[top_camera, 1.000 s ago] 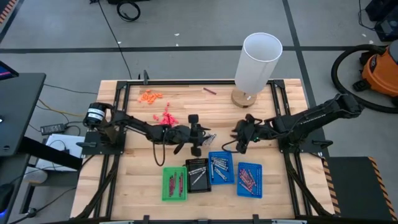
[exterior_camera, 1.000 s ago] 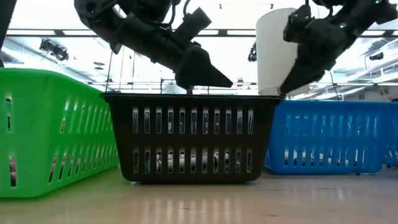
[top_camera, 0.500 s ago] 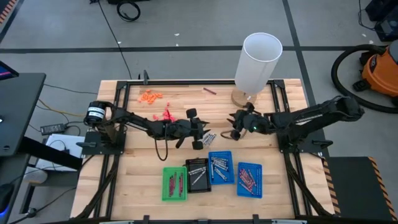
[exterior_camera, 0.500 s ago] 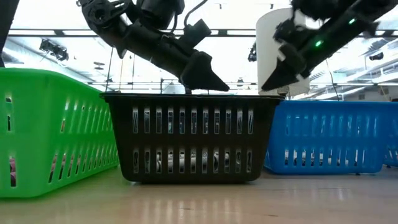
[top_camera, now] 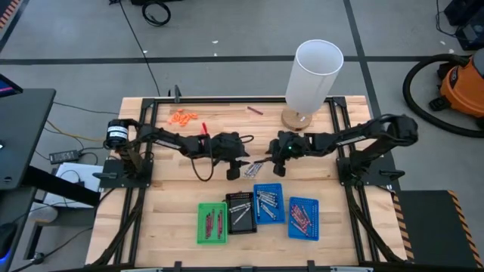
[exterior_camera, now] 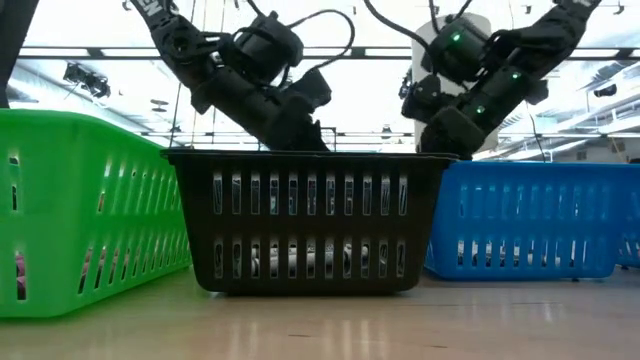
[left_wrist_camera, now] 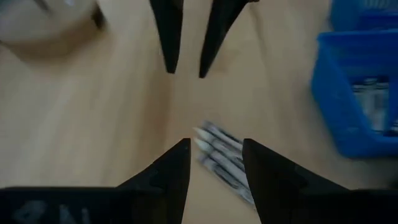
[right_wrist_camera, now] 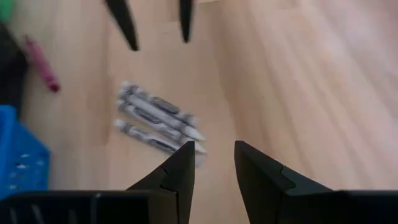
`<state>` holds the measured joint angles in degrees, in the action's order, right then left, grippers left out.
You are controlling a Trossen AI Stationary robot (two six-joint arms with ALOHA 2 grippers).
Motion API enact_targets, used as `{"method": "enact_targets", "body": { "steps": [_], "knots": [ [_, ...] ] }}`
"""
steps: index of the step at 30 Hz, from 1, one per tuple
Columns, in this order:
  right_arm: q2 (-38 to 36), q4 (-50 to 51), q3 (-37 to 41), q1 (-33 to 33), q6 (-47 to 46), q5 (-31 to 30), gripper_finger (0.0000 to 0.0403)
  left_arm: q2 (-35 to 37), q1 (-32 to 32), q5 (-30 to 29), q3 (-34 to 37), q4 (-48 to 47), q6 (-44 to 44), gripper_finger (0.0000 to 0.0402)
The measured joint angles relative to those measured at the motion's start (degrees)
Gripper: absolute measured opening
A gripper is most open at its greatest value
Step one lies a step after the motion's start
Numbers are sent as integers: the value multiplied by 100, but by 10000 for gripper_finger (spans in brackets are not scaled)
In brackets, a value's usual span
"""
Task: Sort crayons
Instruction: Put the white crayon into the black bin
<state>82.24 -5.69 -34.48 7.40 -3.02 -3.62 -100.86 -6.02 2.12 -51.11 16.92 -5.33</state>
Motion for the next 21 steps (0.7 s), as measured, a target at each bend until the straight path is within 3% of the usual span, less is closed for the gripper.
{"method": "enact_targets", "body": {
  "steps": [2, 6, 15, 21],
  "knots": [
    [141, -24, -63, 15, 128, 403, 121, 0, -37, 247, 0, -202, 421, 156],
    [309, 19, -125, -10, 361, 429, 121, -53, 87, 274, 0, -467, 1030, 156],
    [290, -336, -98, -323, 210, -700, 121, -272, 681, -1473, -15, -282, 2200, 155],
    [292, -912, 31, -680, 149, -1108, 121, -726, 836, -1806, -7, 240, 2739, 155]
  ]
}}
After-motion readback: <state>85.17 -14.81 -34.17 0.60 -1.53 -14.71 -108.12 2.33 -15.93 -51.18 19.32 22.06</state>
